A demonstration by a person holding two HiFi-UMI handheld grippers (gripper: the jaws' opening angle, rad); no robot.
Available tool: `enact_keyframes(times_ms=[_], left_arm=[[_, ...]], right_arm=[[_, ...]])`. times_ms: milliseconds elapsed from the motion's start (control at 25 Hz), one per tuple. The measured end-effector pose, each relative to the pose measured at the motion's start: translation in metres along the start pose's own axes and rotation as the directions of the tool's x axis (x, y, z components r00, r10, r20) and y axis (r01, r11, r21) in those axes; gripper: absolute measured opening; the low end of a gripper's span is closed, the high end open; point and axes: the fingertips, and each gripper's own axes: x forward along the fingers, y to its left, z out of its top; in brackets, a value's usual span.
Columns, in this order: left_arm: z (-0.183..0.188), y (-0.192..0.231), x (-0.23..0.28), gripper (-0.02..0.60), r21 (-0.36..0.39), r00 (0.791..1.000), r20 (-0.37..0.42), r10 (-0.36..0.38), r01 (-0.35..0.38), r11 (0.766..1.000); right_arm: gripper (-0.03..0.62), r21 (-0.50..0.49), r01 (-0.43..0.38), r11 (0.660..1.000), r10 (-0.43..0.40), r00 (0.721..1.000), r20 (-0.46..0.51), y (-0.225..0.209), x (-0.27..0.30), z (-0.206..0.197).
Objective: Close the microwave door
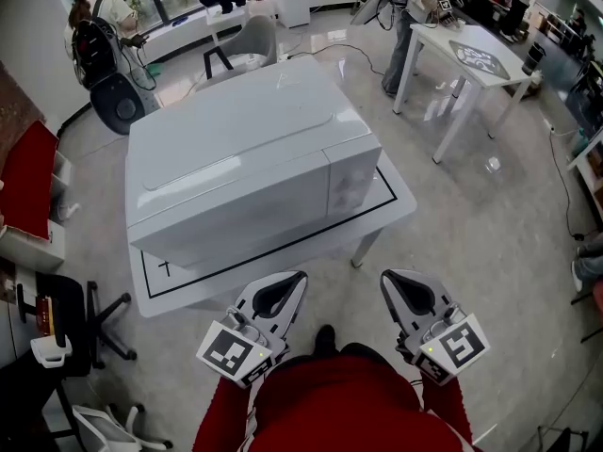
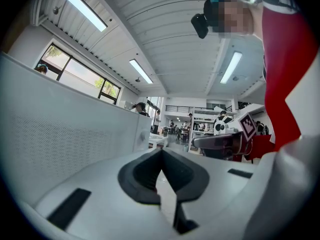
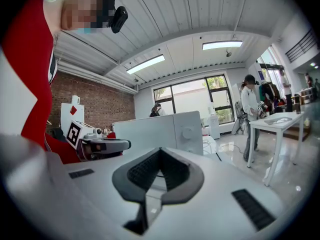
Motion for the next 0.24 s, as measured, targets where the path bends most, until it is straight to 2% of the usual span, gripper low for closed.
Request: enact_keyframes(times_ms=[240], left_arm=[[0.0007,-0.0023,-0.0026,0.008,0.014,1.000,0.003,0.004,-0.004,1.000]], right_arm=[[0.012,0.010,-0.014,1.000,0.014,1.000,0.014,0.0021,-0.0011,0.0015]])
